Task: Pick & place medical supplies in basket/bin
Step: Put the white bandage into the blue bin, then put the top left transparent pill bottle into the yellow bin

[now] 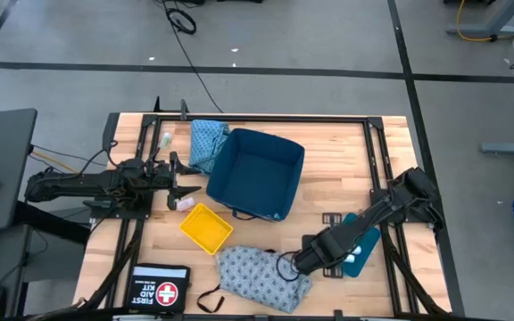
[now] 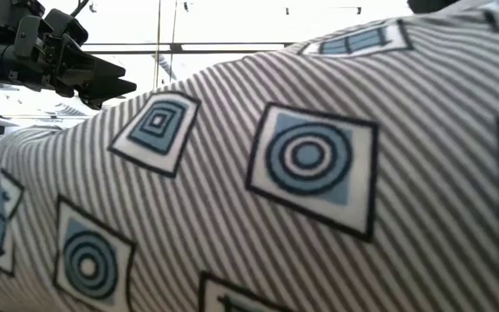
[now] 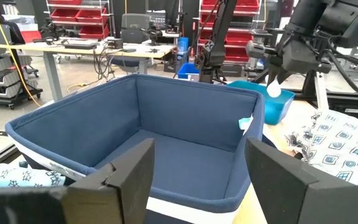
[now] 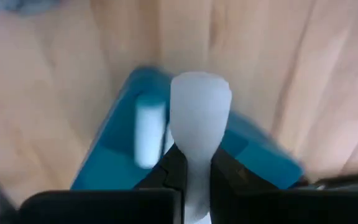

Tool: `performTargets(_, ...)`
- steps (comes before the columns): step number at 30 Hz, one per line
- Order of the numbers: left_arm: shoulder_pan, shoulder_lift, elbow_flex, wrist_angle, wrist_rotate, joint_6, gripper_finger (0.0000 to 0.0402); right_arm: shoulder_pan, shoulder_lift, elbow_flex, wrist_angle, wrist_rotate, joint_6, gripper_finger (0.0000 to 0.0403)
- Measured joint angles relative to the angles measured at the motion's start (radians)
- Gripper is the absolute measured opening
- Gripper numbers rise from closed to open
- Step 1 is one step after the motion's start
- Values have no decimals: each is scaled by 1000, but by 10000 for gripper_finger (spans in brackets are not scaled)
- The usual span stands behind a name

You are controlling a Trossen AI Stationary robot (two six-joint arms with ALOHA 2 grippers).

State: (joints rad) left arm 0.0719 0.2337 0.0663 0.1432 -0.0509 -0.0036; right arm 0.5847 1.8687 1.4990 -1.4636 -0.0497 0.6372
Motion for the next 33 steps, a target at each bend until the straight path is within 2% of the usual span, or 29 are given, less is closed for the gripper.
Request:
performTargets(6,0,0,0,1,0,0,238,40,0,0,6,-102,95,30)
performTargets(19,0,0,0,2,0,0,238,102,4,-1,7,-110,221,35)
performTargets(21,0,0,0,2,0,0,238,108,4,-1,-1,-108,243,68)
performTargets(26,0,0,0,3,0,0,238,109,4,-1,-12,-63,282,195)
performTargets(28,0,0,0,3,0,0,238,107,4,-1,-13,-54,286,233)
performTargets(30,0,0,0,3,0,0,238,106,4,-1,-13,-50,286,255)
performTargets(33,0,0,0,3,0,0,238,107,4,-1,-12,-27,286,262)
